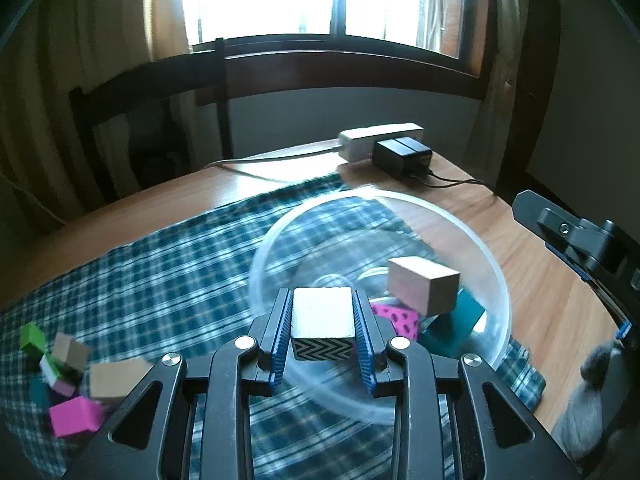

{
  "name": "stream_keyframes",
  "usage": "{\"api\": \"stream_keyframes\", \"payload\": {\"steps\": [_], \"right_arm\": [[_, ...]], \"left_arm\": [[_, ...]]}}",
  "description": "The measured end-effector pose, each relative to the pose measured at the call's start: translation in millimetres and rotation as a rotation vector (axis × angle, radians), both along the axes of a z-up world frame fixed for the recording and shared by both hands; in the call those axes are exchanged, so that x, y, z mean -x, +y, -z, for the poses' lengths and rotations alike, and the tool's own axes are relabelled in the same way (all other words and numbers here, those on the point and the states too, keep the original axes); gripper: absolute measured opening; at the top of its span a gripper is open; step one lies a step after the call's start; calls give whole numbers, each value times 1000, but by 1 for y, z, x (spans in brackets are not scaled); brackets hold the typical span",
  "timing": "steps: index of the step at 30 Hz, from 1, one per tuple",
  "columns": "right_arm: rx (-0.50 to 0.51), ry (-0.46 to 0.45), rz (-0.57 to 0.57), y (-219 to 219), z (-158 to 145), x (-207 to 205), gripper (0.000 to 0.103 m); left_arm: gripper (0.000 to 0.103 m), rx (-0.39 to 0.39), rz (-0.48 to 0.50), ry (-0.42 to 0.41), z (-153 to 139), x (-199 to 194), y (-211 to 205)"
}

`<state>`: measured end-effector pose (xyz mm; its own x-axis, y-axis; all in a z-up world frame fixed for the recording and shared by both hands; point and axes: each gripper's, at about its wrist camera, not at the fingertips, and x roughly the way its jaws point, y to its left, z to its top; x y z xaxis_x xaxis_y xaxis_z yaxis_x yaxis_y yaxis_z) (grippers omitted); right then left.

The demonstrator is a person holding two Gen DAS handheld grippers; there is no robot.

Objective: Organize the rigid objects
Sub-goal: 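Carry the white chevron block into the bowl and open the left tool, then move the open left tool back toward the block pile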

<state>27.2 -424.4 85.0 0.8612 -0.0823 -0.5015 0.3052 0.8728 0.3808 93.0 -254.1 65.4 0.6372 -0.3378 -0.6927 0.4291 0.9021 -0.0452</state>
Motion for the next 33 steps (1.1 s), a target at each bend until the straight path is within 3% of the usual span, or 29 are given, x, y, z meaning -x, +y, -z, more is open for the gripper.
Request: {"api": "stream_keyframes", "payload": {"steps": [6, 7, 9, 11, 28, 33], "right_arm": [[-1, -11, 6, 0, -2, 2, 74], [-2, -12, 5, -1, -2, 2, 74], [0, -13, 3, 0, -2, 2, 74], [3, -16, 4, 0, -1, 3, 74], [22, -7, 10, 4, 1, 0, 74], [21, -2, 4, 5, 2, 1, 74]], "left_arm": [[34, 31, 31, 9, 4, -6, -15], [36, 35, 30, 12, 4, -7, -16], [52, 40, 26, 13, 4, -7, -15], [57, 40, 14, 1, 3, -6, -13], [65, 83, -74, -24, -8, 1, 26], [65, 64, -89, -25, -4, 2, 32]]}}
